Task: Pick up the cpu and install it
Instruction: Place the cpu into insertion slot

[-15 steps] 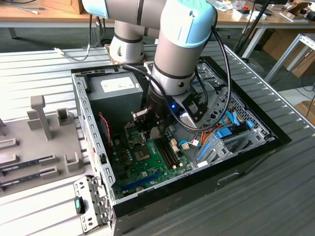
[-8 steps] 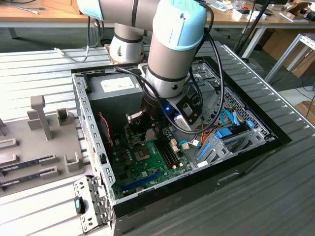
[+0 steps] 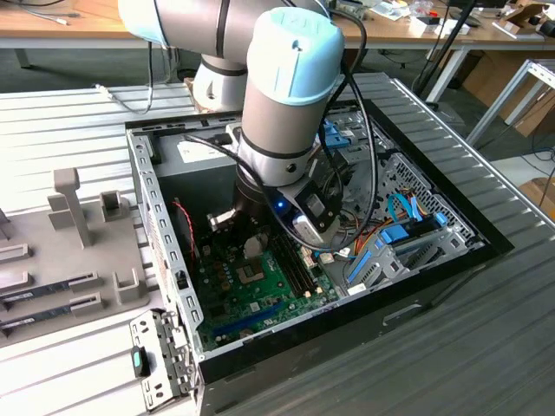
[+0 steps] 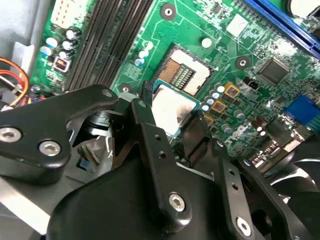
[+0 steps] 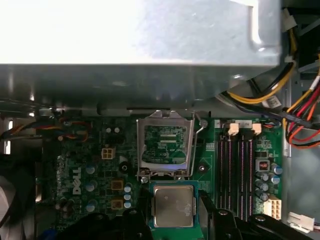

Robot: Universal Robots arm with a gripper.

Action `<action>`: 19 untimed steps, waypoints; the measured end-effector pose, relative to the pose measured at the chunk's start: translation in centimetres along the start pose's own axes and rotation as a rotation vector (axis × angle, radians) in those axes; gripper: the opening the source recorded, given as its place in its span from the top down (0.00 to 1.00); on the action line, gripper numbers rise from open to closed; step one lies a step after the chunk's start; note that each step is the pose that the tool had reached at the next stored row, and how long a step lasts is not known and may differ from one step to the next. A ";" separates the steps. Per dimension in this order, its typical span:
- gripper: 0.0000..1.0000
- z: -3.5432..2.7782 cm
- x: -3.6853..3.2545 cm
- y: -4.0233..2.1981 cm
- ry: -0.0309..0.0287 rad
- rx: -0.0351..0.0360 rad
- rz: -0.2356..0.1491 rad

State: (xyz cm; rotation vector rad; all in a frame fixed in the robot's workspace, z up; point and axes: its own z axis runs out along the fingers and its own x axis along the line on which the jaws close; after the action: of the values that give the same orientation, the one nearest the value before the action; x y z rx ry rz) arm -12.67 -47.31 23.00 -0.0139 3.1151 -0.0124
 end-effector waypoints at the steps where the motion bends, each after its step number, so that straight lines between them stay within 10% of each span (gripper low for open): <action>1: 0.53 0.23 0.18 -0.20 0.0001 0.0007 -0.001; 19: 0.53 2.83 0.55 -1.48 0.0001 0.0159 -0.002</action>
State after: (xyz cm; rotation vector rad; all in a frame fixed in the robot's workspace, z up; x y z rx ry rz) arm -13.13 -48.82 20.17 -0.0162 3.1150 -0.0372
